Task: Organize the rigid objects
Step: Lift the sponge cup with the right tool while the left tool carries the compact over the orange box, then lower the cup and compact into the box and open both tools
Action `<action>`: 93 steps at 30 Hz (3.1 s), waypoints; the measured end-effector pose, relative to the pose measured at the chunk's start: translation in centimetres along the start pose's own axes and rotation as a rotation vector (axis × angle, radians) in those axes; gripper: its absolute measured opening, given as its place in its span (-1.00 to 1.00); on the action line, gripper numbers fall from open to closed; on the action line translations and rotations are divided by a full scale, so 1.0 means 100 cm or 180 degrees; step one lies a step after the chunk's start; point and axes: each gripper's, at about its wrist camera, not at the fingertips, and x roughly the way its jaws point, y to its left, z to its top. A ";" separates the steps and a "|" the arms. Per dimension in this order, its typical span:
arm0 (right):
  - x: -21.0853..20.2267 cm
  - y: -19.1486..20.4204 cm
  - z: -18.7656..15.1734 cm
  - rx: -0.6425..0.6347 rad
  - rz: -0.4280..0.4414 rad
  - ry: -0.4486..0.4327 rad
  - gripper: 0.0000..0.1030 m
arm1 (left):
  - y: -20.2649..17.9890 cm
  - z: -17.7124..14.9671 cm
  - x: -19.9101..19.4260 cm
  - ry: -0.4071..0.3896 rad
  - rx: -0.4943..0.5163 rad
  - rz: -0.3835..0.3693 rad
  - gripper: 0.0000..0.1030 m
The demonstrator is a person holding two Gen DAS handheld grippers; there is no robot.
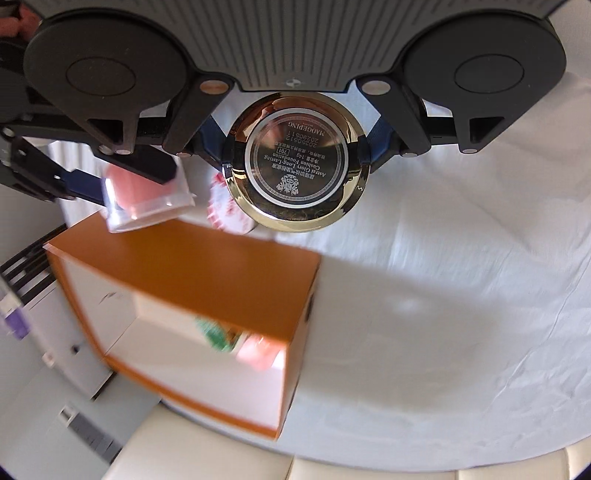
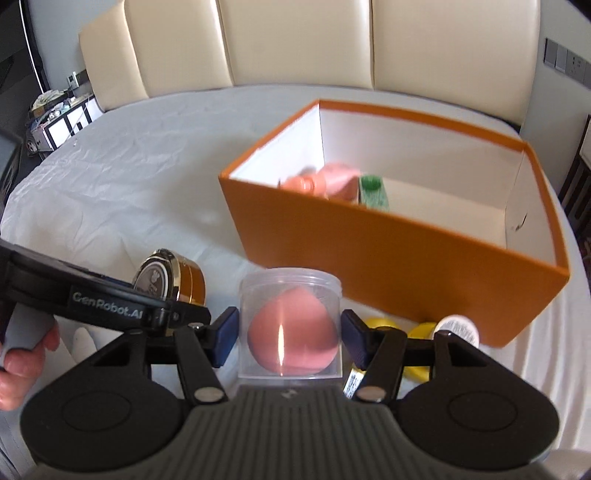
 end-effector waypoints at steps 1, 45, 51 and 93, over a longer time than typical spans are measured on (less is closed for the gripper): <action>-0.004 -0.001 0.004 -0.0012 -0.0006 -0.0039 0.16 | -0.003 0.002 -0.007 -0.0054 0.0024 -0.0002 0.70; 0.090 -0.121 0.128 0.0447 -0.0604 0.0249 0.16 | -0.071 0.183 0.110 0.0094 0.0759 -0.0460 0.70; 0.107 -0.134 0.135 0.0398 -0.0645 0.0283 0.16 | -0.089 0.195 0.125 0.0124 0.0944 -0.0423 0.70; 0.154 -0.164 0.126 0.0261 -0.0753 0.0921 0.16 | -0.116 0.182 0.196 0.0371 0.0872 -0.0121 0.81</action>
